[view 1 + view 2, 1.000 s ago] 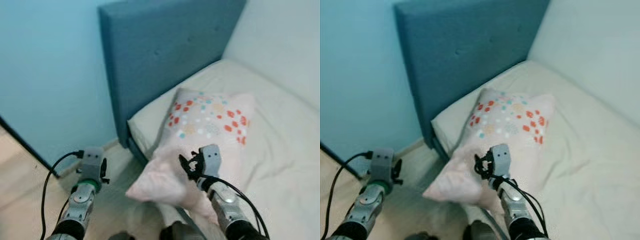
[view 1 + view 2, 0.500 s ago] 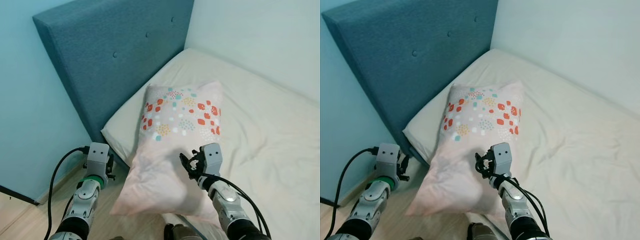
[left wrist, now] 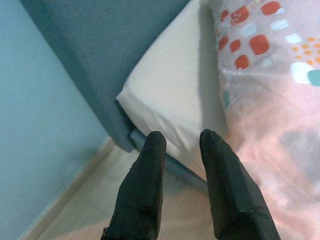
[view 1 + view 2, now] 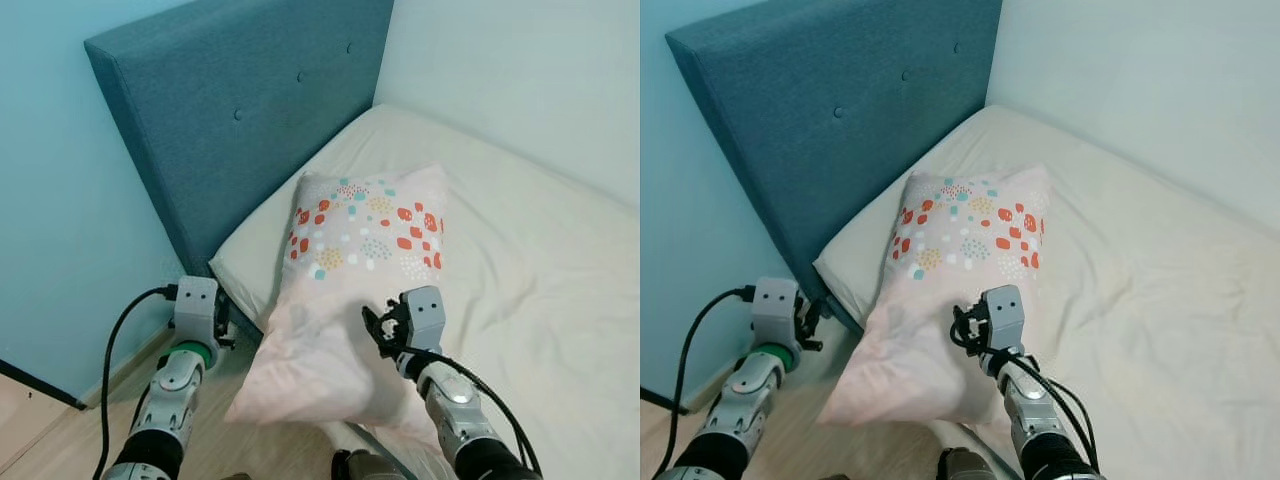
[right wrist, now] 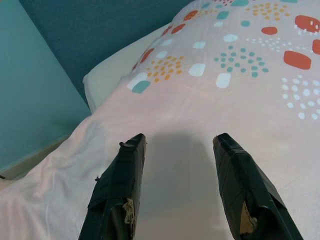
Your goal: Clean up the room
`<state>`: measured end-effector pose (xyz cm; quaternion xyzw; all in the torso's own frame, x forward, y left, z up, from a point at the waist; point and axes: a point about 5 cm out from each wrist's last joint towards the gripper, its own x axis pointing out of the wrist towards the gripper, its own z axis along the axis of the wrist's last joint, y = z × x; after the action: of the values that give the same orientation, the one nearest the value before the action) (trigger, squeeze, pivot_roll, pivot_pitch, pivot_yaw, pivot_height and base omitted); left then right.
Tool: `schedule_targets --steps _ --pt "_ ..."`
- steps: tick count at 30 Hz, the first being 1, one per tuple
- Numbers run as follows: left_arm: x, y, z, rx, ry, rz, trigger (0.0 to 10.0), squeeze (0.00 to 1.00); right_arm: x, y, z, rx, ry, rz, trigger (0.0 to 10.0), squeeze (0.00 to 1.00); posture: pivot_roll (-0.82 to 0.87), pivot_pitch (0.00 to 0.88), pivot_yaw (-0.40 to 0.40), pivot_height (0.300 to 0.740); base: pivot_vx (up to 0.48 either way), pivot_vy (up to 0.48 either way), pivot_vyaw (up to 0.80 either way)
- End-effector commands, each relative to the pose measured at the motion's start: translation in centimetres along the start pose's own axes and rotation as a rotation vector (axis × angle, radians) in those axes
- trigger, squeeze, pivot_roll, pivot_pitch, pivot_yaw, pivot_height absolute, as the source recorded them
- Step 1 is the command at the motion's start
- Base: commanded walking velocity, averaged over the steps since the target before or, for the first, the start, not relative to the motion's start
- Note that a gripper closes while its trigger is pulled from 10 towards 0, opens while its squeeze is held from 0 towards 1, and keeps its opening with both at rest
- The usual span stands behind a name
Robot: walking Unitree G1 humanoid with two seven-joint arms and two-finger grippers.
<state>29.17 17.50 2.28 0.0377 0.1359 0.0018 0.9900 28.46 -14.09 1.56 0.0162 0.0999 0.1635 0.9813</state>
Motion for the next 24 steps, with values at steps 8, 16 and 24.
schedule_targets --steps 8,16,24 --pt "-0.1 -1.0 0.4 -0.024 -0.001 -0.041 10.0 0.00 -0.4 -0.3 -0.5 0.000 0.018 -0.010 10.0 0.00 -0.06 0.040 0.029 0.679 0.000 0.000 0.00" --pt "-0.2 -1.2 0.6 -0.035 -0.002 -0.054 10.0 0.00 -0.3 -0.7 -0.1 -0.009 0.009 -0.025 10.0 0.00 -0.06 0.039 0.032 0.649 0.000 0.000 0.00" --pt "-0.2 -1.3 0.8 -0.038 0.002 -0.059 10.0 0.00 -0.3 -1.2 0.0 -0.015 0.010 -0.037 10.0 0.00 -0.06 0.033 0.030 0.609 0.000 0.000 0.00"
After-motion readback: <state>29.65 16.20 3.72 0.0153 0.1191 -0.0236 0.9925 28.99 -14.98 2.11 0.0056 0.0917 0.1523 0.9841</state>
